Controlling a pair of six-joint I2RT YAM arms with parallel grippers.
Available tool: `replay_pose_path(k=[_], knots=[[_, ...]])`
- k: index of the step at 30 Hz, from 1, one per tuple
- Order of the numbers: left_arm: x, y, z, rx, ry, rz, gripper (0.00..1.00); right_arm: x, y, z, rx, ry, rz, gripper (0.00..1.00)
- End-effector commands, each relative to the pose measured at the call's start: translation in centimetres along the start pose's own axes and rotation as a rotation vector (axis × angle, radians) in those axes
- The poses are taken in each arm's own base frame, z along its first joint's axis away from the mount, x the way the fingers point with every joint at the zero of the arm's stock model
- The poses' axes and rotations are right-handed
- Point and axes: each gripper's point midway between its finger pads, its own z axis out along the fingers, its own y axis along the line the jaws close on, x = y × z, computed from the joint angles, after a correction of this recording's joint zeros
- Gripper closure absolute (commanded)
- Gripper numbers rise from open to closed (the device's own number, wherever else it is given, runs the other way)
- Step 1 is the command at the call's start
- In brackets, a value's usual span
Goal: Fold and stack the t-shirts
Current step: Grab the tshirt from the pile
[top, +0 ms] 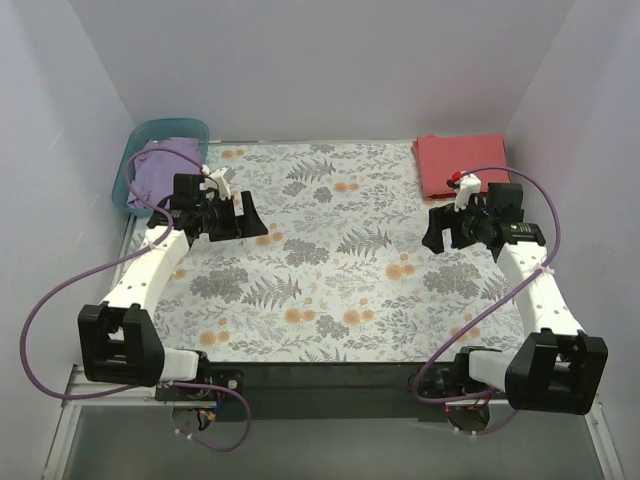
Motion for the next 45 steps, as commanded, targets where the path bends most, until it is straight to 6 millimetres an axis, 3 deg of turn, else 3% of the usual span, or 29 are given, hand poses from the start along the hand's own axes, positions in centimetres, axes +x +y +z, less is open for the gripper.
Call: replay_pose_path(k=[1, 4, 5, 6, 7, 8, 11, 12, 15, 17, 18, 23, 29, 32, 36, 40, 41, 43, 45], knots=[[-4.4, -1.5, -1.3, 0.011, -0.080, 0.049, 0.09, -2.7, -0.6, -1.1, 0.070, -0.130, -0.039, 0.02], [-8.1, 0.3, -1.8, -0.066, -0.106, 0.033, 0.09, -3.3, -0.7, -1.8, 0.097, -0.170, -0.053, 0.02], [-10.8, 0.6, -2.1, -0.069, -0.133, 0.036, 0.09, -3.3, -0.7, -1.7, 0.098, -0.169, -0.052, 0.02], [-12.1, 1.3, -2.1, -0.071, -0.140, 0.052, 0.09, -3.5, -0.8, -1.8, 0.104, -0.174, -0.049, 0.02], [-13.8, 3.4, -3.0, -0.094, -0.168, 0.020, 0.09, -3.4, -1.2, -1.8, 0.126, -0.174, -0.040, 0.02], [-16.8, 4.4, -3.1, -0.101, -0.203, 0.019, 0.09, -3.4, -1.3, -1.7, 0.131, -0.175, -0.037, 0.02], [-20.0, 9.1, -3.9, -0.167, -0.212, -0.043, 0.09, -2.9, -1.4, -1.3, 0.123, -0.161, -0.047, 0.02], [-22.8, 10.5, -4.1, -0.182, -0.252, -0.031, 0.09, -2.6, -1.4, -1.2, 0.122, -0.151, -0.044, 0.02], [-25.9, 16.6, -4.0, -0.307, -0.310, -0.063, 0.09, -1.9, -1.0, -0.7, 0.093, -0.135, -0.050, 0.02], [-26.9, 19.2, -3.6, -0.371, -0.332, -0.023, 0.09, -1.6, -0.6, -0.3, 0.061, -0.128, -0.048, 0.01], [-26.5, 21.6, -2.4, -0.434, -0.313, -0.020, 0.09, -1.3, -0.6, 0.0, 0.052, -0.117, -0.042, 0.02], [-25.3, 27.8, 0.8, -0.564, -0.295, -0.019, 0.09, -0.7, -0.8, 0.8, 0.039, -0.082, -0.028, 0.02], [-22.2, 32.7, 5.7, -0.606, -0.216, -0.029, 0.10, 0.4, -1.1, 1.7, 0.031, -0.039, -0.016, 0.02], [-20.9, 34.8, 7.0, -0.651, -0.187, -0.031, 0.10, 0.6, -1.2, 1.9, 0.030, -0.028, -0.014, 0.01], [-17.8, 37.0, 9.5, -0.661, -0.114, -0.055, 0.14, 0.6, -1.5, 1.8, 0.041, -0.016, -0.022, 0.02], [-16.6, 36.6, 10.5, -0.613, -0.082, -0.059, 0.54, 0.5, -1.6, 1.7, 0.047, -0.015, -0.029, 0.02], [-16.9, 36.1, 10.5, -0.593, -0.090, -0.058, 0.76, 0.5, -1.5, 1.7, 0.046, -0.011, -0.027, 0.02], [-18.5, 35.1, 9.4, -0.582, -0.132, -0.050, 0.99, 0.6, -1.4, 1.7, 0.039, -0.011, -0.028, 0.02], [-20.5, 33.7, 8.4, -0.554, -0.177, -0.033, 1.00, 0.6, -1.3, 1.6, 0.035, -0.010, -0.025, 0.02]])
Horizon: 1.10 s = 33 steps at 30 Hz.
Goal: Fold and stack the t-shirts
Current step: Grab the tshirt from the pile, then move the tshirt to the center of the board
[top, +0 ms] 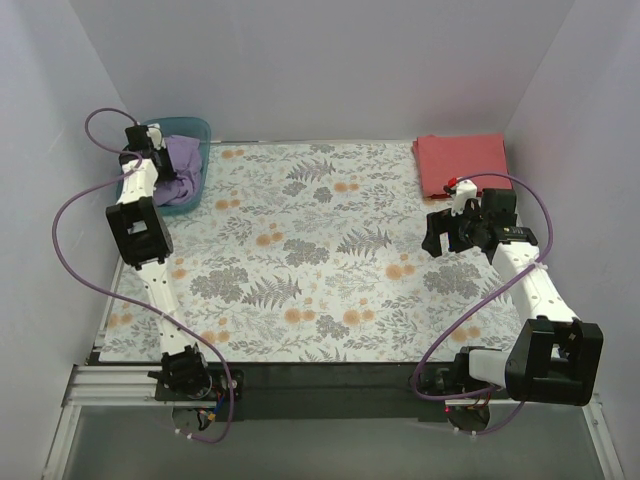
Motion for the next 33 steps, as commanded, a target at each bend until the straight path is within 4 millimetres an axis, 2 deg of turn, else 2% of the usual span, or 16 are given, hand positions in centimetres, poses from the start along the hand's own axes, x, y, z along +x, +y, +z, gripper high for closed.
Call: replay_pose_path(k=[1, 4, 7, 8, 11, 15, 19, 22, 26, 27, 28, 29, 30, 31, 32, 33], knots=[[-3.4, -2.5, -3.1, 0.076, -0.060, 0.004, 1.00, -0.9, 0.3, -0.3, -0.015, -0.016, -0.018, 0.02], [-9.1, -3.2, -7.2, 0.092, -0.206, -0.005, 1.00, -1.0, 0.4, -0.3, -0.023, -0.022, -0.017, 0.02], [-16.0, -4.9, -13.9, 0.150, -0.421, -0.007, 1.00, -1.3, 0.6, -0.4, -0.029, -0.029, -0.012, 0.02], [-18.5, -5.6, -17.6, 0.168, -0.505, -0.006, 1.00, -1.3, 0.6, -0.4, -0.030, -0.030, -0.012, 0.01], [-23.1, -6.8, -24.4, 0.207, -0.687, -0.009, 1.00, -1.4, 0.7, -0.5, -0.035, -0.035, -0.010, 0.02], [-26.3, -9.0, -31.4, 0.311, -0.819, -0.008, 1.00, -1.5, 0.9, -0.6, -0.037, -0.040, -0.006, 0.02], [-27.1, -13.1, -38.5, 0.496, -0.892, -0.012, 1.00, -1.8, 1.1, -1.0, -0.040, -0.055, -0.013, 0.02], [-26.0, -18.2, -43.8, 0.681, -0.896, 0.013, 1.00, -2.1, 1.1, -1.1, -0.042, -0.063, -0.018, 0.02], [-21.7, -23.5, -46.5, 0.883, -0.772, 0.004, 1.00, -2.6, 1.3, -1.2, -0.051, -0.072, -0.020, 0.02], [-19.6, -25.5, -47.1, 0.976, -0.702, 0.035, 1.00, -2.8, 1.4, -1.3, -0.058, -0.075, -0.018, 0.02], [-16.9, -26.3, -44.7, 1.014, -0.597, 0.031, 1.00, -3.1, 1.4, -1.4, -0.060, -0.080, -0.022, 0.02], [-14.8, -27.5, -46.8, 1.090, -0.571, 0.086, 1.00, -3.1, 1.5, -1.5, -0.065, -0.079, -0.022, 0.01], [-11.7, -28.4, -46.9, 1.188, -0.490, 0.158, 0.86, -3.1, 1.7, -1.5, -0.076, -0.074, -0.021, 0.02], [-8.6, -28.3, -44.5, 1.197, -0.389, 0.124, 0.54, -3.4, 1.7, -1.7, -0.077, -0.077, -0.024, 0.02], [-7.0, -27.8, -45.1, 1.188, -0.367, 0.114, 0.25, -3.5, 1.7, -1.8, -0.080, -0.077, -0.028, 0.02], [-5.7, -27.1, -44.3, 1.155, -0.374, 0.159, 0.11, -3.5, 1.8, -1.9, -0.084, -0.072, -0.032, 0.02]])
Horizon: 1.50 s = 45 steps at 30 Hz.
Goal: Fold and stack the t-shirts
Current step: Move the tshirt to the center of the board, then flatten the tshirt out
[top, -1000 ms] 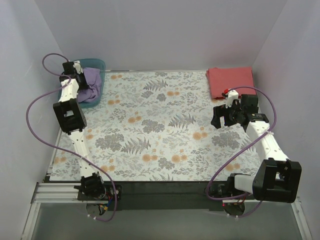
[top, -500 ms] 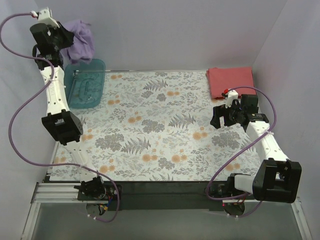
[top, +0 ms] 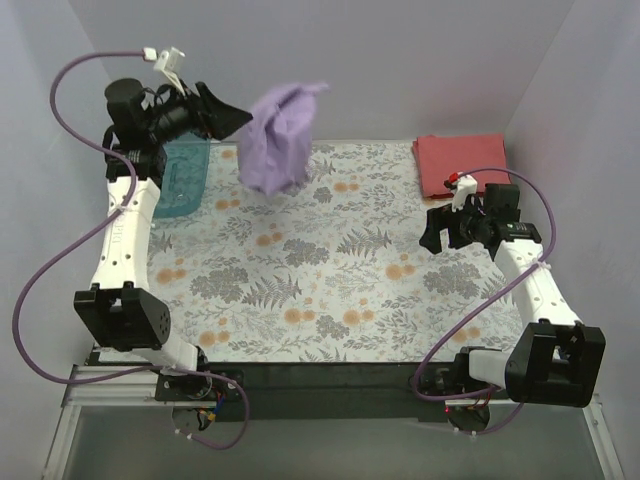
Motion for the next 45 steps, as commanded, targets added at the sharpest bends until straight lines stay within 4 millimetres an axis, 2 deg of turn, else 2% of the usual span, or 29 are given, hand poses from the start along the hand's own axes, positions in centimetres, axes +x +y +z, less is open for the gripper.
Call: replay_pose_path(k=[1, 2, 3, 5, 7, 8, 10, 12, 14, 15, 17, 18, 20, 21, 22, 24, 25, 26, 28, 29, 30, 31, 32, 33, 36, 37, 39, 40, 45], knots=[[9.1, 1.2, -3.1, 0.017, 0.203, -0.140, 0.11, -2.4, 0.8, -1.4, -0.029, -0.044, -0.035, 0.02], [9.8, 1.7, -4.6, -0.013, 0.207, -0.137, 0.11, -2.4, 0.9, -1.5, -0.035, -0.039, -0.037, 0.02], [11.4, 2.1, -5.2, -0.018, 0.237, -0.139, 0.11, -2.3, 1.2, -1.5, -0.051, -0.038, -0.052, 0.02], [16.6, 3.8, -6.8, -0.074, 0.339, -0.141, 0.11, -2.1, 1.5, -1.6, -0.073, -0.022, -0.057, 0.02], [19.1, 4.0, -8.0, -0.086, 0.384, -0.079, 0.10, -1.4, 1.9, -1.2, -0.107, 0.012, -0.055, 0.02], [21.3, 3.9, -8.3, -0.080, 0.426, -0.088, 0.10, -1.5, 1.7, -1.1, -0.109, 0.018, -0.052, 0.02], [23.7, 3.6, -8.5, -0.083, 0.492, -0.041, 0.10, -0.8, 1.5, -0.2, -0.120, 0.060, -0.026, 0.01], [27.4, 2.8, -8.2, -0.077, 0.593, -0.026, 0.10, -0.5, 1.3, 0.7, -0.138, 0.087, -0.008, 0.02], [30.1, 2.2, -8.0, -0.071, 0.665, -0.017, 0.10, -0.8, 1.6, 1.4, -0.157, 0.101, 0.011, 0.02], [31.5, 2.7, -8.3, -0.099, 0.696, -0.022, 0.10, -1.0, 1.6, 2.3, -0.173, 0.116, 0.016, 0.03], [32.8, 3.0, -7.8, -0.116, 0.721, -0.023, 0.10, -0.6, 2.5, 4.1, -0.213, 0.166, 0.027, 0.06], [33.4, 3.8, -7.6, -0.144, 0.736, -0.021, 0.10, -1.4, 3.3, 4.8, -0.230, 0.171, 0.005, 0.09], [33.3, 4.4, -7.0, -0.159, 0.734, -0.015, 0.10, -1.0, 3.7, 6.8, -0.252, 0.217, 0.016, 0.10], [33.2, 5.1, -6.6, -0.179, 0.731, -0.006, 0.10, -2.0, 4.3, 7.6, -0.270, 0.210, 0.000, 0.11], [31.9, 5.5, -5.4, -0.179, 0.701, 0.027, 0.10, -2.2, 4.6, 8.2, -0.286, 0.215, 0.003, 0.12], [32.3, 7.6, -4.0, -0.215, 0.724, 0.037, 0.10, -1.9, 5.1, 10.3, -0.320, 0.253, 0.042, 0.14], [30.1, 8.4, -2.2, -0.229, 0.686, 0.071, 0.10, -3.2, 5.2, 10.9, -0.333, 0.234, 0.043, 0.16], [31.6, 10.0, -1.4, -0.246, 0.722, 0.044, 0.10, -2.7, 5.2, 12.1, -0.350, 0.259, 0.066, 0.17], [29.7, 11.7, 1.0, -0.266, 0.676, 0.079, 0.11, -3.9, 5.5, 13.3, -0.365, 0.251, 0.067, 0.20], [29.4, 12.5, 1.8, -0.276, 0.661, 0.086, 0.11, -3.6, 5.5, 14.4, -0.373, 0.267, 0.075, 0.20], [30.5, 13.8, 2.8, -0.282, 0.668, 0.074, 0.11, -3.6, 5.9, 14.9, -0.385, 0.274, 0.078, 0.20], [30.7, 14.6, 3.4, -0.300, 0.668, 0.065, 0.11, -3.7, 6.0, 15.4, -0.387, 0.278, 0.079, 0.20], [29.1, 15.2, 4.9, -0.302, 0.633, 0.081, 0.11, -4.0, 6.0, 16.2, -0.390, 0.280, 0.076, 0.20], [31.0, 16.5, 5.4, -0.311, 0.666, 0.050, 0.11, -4.0, 6.3, 16.6, -0.399, 0.283, 0.073, 0.20], [30.5, 17.4, 7.5, -0.297, 0.636, 0.018, 0.10, -3.9, 6.7, 17.9, -0.406, 0.298, 0.065, 0.20], [31.7, 17.9, 7.9, -0.290, 0.651, -0.009, 0.10, -3.8, 7.0, 18.2, -0.414, 0.303, 0.066, 0.20], [31.8, 17.7, 9.0, -0.268, 0.639, -0.045, 0.10, -3.1, 7.6, 18.8, -0.435, 0.321, 0.074, 0.20], [33.0, 17.9, 9.2, -0.266, 0.655, -0.066, 0.10, -2.9, 7.7, 18.9, -0.442, 0.328, 0.076, 0.20], [34.6, 16.9, 10.4, -0.222, 0.664, -0.105, 0.10, -0.9, 9.0, 19.1, -0.501, 0.373, 0.112, 0.22]])
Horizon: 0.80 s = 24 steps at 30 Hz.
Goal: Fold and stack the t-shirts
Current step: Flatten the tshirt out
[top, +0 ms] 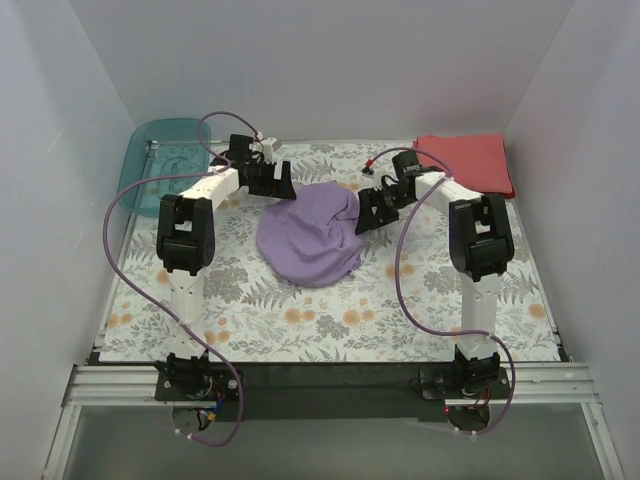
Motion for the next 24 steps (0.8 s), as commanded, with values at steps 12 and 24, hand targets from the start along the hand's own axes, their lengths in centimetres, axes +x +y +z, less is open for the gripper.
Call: replay_pose_path(k=[12, 24], knots=[[-5.8, -5.8, -1.3, 0.209, -0.114, -0.005, 0.99, -4.6, 0.3, -4.1, -0.077, -0.144, -0.012, 0.99], [-13.1, -9.4, -16.0, 0.287, -0.363, 0.213, 1.00, -10.0, 5.5, -18.9, -0.036, -0.421, -0.331, 0.99]])
